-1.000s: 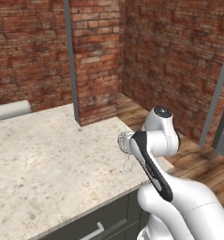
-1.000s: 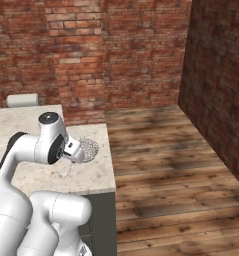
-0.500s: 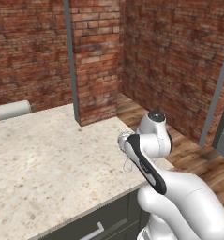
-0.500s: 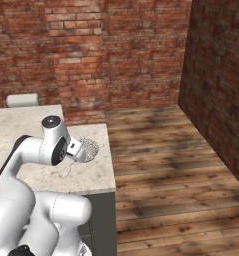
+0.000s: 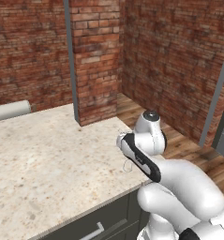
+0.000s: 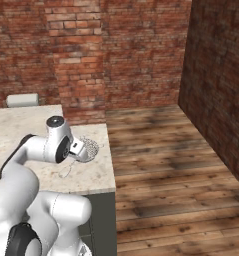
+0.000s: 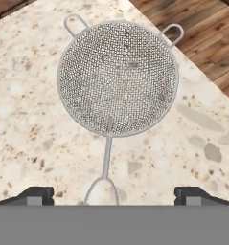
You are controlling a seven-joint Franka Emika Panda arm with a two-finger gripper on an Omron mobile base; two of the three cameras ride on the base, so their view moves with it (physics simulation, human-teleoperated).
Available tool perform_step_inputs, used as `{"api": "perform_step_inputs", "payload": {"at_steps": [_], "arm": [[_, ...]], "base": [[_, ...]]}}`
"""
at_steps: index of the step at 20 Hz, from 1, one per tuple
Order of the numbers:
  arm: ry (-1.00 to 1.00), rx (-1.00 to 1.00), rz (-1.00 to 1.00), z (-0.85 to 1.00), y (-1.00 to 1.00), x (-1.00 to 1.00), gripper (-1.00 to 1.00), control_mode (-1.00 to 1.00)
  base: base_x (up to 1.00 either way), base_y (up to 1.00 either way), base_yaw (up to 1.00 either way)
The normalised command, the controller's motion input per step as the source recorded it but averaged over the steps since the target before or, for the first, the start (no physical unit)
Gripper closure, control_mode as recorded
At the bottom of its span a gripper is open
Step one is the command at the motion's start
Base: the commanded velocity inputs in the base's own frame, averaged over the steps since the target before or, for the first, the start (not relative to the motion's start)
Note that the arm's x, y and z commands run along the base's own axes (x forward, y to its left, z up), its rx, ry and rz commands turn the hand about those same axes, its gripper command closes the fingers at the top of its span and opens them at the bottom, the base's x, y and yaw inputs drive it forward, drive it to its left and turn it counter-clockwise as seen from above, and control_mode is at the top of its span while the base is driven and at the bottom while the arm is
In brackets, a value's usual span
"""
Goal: Pick the strainer and colander and place them in the sink. Then turn on the water.
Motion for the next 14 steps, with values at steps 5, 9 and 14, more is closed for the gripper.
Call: {"api": "perform_step_inputs", "payload": {"at_steps": [5, 9, 14], "arm": [[0.06, 0.0, 0.0, -0.27, 0.07, 0.19, -1.0, -1.0], [0.02, 0.0, 0.0, -0.23, 0.08, 0.23, -1.0, -1.0], [0.0, 0.0, 0.0, -0.19, 0.01, 0.22, -1.0, -1.0]], "base": [[0.0, 0.0, 0.0], [0.0, 0.0, 0.0], [0.0, 0.0, 0.0]]}}
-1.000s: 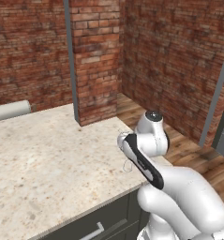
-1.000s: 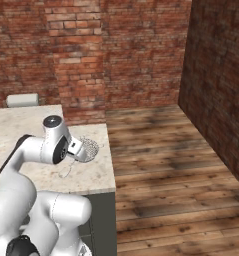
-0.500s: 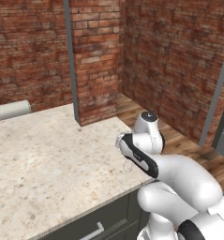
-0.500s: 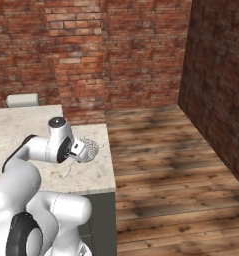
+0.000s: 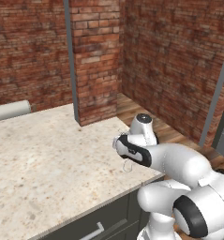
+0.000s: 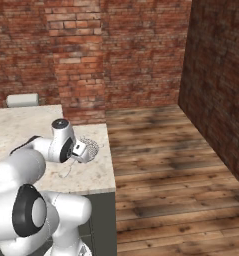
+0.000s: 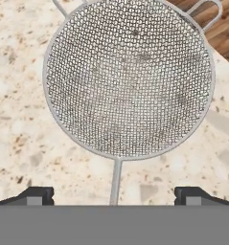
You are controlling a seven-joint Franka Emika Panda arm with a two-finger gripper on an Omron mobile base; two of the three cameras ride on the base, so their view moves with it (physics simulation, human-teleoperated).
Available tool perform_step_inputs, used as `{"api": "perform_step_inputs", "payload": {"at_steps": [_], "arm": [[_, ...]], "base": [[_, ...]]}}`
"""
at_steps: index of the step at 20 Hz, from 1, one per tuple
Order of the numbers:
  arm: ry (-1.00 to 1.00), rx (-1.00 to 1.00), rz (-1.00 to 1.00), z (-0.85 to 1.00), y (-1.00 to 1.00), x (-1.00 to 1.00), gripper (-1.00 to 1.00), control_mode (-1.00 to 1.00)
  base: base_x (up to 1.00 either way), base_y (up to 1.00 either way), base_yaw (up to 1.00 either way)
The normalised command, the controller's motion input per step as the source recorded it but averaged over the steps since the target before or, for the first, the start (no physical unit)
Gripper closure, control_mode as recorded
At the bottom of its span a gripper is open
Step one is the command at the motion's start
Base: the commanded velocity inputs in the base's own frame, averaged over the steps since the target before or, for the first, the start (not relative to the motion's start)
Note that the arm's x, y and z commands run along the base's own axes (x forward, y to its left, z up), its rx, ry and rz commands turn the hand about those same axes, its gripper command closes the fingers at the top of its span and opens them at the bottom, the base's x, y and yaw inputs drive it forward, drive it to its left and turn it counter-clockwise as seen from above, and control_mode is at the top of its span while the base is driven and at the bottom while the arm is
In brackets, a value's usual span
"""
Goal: Pick the strainer and colander and place them in the sink. Then turn on the water.
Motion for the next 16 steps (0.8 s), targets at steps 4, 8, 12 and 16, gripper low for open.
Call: {"api": "perform_step_inputs", "payload": {"at_steps": [4, 8, 12, 16], "arm": [[0.0, 0.0, 0.0, -0.17, 0.0, 0.11, -1.0, -1.0], [0.0, 0.0, 0.0, -0.14, 0.0, 0.12, -1.0, -1.0], [0.0, 0.0, 0.0, -0.14, 0.0, 0.19, -1.0, -1.0], [0.0, 0.0, 0.0, -0.18, 0.0, 0.15, -1.0, -1.0]], "base": [[0.0, 0.0, 0.0], [0.0, 0.0, 0.0], [0.0, 0.0, 0.0], [0.0, 0.0, 0.0]]}}
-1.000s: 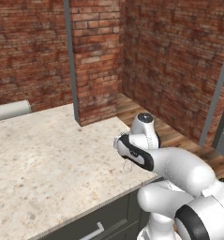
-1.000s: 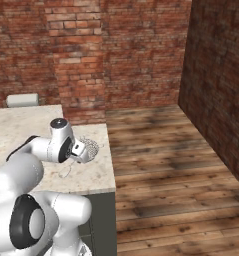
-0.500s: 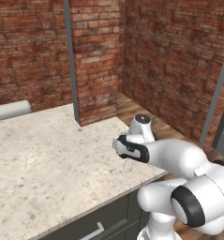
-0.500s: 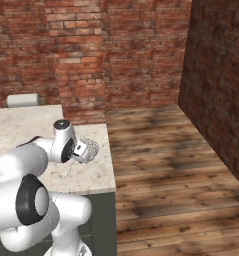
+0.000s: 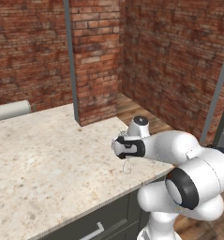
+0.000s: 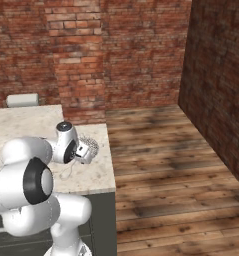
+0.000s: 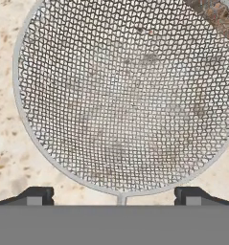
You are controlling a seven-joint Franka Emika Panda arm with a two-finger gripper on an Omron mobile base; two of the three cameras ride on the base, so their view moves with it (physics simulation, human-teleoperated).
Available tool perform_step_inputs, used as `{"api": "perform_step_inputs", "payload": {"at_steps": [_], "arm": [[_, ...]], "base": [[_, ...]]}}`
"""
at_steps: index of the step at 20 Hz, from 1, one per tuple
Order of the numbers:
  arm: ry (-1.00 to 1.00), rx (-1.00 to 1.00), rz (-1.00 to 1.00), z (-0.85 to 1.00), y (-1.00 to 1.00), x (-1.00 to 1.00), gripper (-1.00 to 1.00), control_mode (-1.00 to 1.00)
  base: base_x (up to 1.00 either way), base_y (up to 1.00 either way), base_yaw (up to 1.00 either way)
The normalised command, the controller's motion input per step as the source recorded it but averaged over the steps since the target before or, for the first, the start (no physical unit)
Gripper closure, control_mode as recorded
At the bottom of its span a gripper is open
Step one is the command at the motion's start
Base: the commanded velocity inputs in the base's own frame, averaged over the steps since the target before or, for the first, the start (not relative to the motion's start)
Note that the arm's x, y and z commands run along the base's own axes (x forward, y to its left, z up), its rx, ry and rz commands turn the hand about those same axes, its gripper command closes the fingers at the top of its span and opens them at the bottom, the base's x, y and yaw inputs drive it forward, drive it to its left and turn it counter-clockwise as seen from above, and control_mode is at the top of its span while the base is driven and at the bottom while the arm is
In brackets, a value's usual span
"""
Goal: Pick the strainer and colander and place them in the sink. Then turn on the water.
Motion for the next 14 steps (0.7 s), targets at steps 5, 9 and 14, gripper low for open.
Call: {"api": "perform_step_inputs", "payload": {"at_steps": [5, 9, 14], "arm": [[0.0, 0.0, 0.0, -0.22, 0.0, 0.13, -1.0, -1.0], [0.0, 0.0, 0.0, -0.2, 0.0, 0.11, -1.0, -1.0], [0.0, 0.0, 0.0, -0.21, 0.01, 0.01, -1.0, -1.0]], "base": [[0.0, 0.0, 0.0], [0.0, 0.0, 0.0], [0.0, 0.0, 0.0]]}}
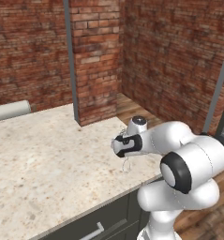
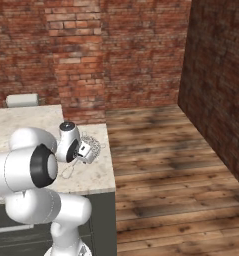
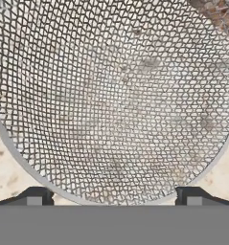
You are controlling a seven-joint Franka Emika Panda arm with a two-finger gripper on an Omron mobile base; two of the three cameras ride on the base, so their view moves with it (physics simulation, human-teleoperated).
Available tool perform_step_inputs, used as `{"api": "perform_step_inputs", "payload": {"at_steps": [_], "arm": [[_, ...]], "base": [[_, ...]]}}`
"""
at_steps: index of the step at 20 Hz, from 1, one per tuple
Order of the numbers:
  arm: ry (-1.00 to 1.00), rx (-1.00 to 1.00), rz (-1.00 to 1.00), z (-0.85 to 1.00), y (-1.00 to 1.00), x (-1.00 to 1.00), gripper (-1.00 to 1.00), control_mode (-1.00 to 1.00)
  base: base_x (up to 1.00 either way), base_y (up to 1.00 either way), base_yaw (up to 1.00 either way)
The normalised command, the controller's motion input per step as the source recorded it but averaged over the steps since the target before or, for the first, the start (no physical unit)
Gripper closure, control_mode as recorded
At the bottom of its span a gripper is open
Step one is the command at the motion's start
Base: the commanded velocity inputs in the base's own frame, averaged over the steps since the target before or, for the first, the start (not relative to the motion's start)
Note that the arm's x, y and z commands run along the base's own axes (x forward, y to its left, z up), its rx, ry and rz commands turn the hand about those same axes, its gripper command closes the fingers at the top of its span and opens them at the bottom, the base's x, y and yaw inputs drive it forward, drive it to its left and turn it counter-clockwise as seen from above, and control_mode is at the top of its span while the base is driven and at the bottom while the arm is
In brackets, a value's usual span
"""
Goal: Pick the strainer and colander and place them in the sink. Then turn on the water.
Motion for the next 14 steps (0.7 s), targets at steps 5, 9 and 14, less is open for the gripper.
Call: {"api": "perform_step_inputs", "payload": {"at_steps": [5, 9, 14], "arm": [[0.01, 0.05, -0.04, -0.44, 0.12, -0.38, -1.0, -1.0], [0.05, 0.05, 0.0, -0.45, 0.12, -0.23, -1.0, -1.0], [0.05, 0.07, 0.0, -0.3, 0.0, -0.11, -1.0, -1.0]], "base": [[0.0, 0.0, 0.0], [0.0, 0.0, 0.0], [0.0, 0.0, 0.0]]}}
